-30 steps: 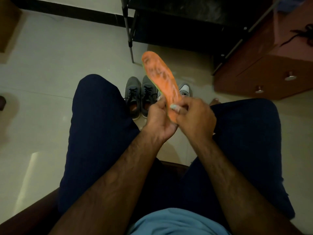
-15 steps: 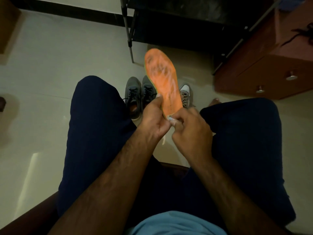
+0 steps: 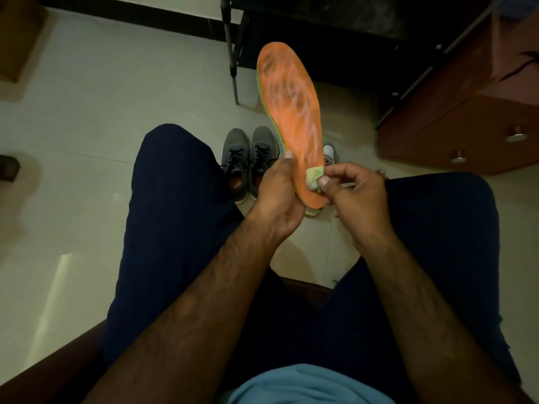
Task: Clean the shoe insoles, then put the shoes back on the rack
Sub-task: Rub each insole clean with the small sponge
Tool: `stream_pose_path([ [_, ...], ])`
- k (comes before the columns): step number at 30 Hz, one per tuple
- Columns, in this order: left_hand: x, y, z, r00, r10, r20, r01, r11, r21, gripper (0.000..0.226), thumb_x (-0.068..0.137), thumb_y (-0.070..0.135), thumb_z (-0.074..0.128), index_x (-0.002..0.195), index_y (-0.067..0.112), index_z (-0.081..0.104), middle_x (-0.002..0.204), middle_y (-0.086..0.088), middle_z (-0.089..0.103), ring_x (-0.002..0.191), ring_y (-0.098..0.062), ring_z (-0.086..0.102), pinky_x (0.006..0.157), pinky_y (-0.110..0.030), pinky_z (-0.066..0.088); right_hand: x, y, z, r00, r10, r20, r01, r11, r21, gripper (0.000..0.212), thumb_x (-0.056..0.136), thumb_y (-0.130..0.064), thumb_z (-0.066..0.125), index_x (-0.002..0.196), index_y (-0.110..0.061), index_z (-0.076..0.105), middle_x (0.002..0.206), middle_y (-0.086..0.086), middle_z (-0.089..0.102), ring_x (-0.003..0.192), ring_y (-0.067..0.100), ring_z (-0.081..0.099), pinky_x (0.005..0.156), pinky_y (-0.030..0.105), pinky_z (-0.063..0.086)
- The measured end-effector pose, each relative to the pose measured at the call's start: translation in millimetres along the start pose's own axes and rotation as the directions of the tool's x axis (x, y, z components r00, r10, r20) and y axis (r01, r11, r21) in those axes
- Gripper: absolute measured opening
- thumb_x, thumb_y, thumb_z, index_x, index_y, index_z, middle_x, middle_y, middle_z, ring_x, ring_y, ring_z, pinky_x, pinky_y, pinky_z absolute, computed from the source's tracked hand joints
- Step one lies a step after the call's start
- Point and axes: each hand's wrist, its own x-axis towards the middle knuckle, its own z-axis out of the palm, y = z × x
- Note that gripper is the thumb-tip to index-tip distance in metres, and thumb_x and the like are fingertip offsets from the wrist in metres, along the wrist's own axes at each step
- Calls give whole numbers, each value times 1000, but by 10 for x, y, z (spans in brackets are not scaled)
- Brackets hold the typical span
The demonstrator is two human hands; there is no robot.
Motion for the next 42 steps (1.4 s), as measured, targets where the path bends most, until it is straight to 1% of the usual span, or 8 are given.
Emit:
stream_pose_path([
  [2,-21,-3,-1,1000,-16,9,16,1000,-24,48,113,31,31,142,-2,51,137,-26,62,119,-35,64,77,-43,64,6,17,11,995,-86,-59,82,995,-57,23,87,-10,77,89,-32,70,84,-5,71,79,14,71,67,36,62],
  [7,-59,23,-7,997,-58,48,63,993,-103,49,110,25,30,143,-6,49,139,-26,60,132,-37,58,106,-46,51,-84,20,9,975,-218,-45,201,949,-242,16,91,-17,73,100,-29,77,98,-15,74,83,3,70,76,31,61],
  [13,-174,97,14,981,-92,172,117,983,-141,69,82,11,33,146,-13,43,124,-24,64,106,-35,66,78,-44,64,-153,7,17,950,-313,3,287,865,-411,24,87,-33,78,111,-30,75,98,-10,66,73,10,62,70,41,58],
  [20,-111,110,-40,963,-93,251,145,969,-198,67,94,24,31,154,-5,35,142,-23,58,123,-38,60,81,-50,62,-90,-50,43,921,-387,-40,330,832,-447,21,95,-32,70,115,-30,77,99,-6,67,76,11,61,67,38,56],
  [25,-109,50,-36,976,-41,214,83,979,-189,64,90,15,34,152,-3,40,145,-25,56,110,-32,68,78,-42,62,-5,-71,100,917,-381,-117,313,870,-381,21,95,-29,71,114,-28,78,101,-10,67,78,7,61,68,30,55],
  [33,-46,-55,-50,970,-201,137,223,958,-178,49,100,28,31,132,0,56,111,-17,64,96,-24,66,83,-31,60,-273,63,173,907,-411,94,409,804,-431,17,92,-21,72,106,-27,80,103,-2,69,91,19,66,75,41,57],
  [39,-43,-141,-59,982,-134,135,155,975,-160,36,101,15,31,116,-1,60,101,-14,72,89,-19,72,88,-29,55,133,-75,116,941,-322,-102,234,839,-491,13,93,-23,70,101,-29,78,103,-4,68,91,19,65,75,32,51],
  [42,-27,-122,-75,980,-174,93,187,970,-157,38,100,19,34,113,-6,59,86,-13,68,72,-15,68,78,-20,51,-160,-19,192,932,-358,60,333,775,-537,16,92,-22,69,103,-31,78,105,-2,67,93,20,65,78,38,54],
])
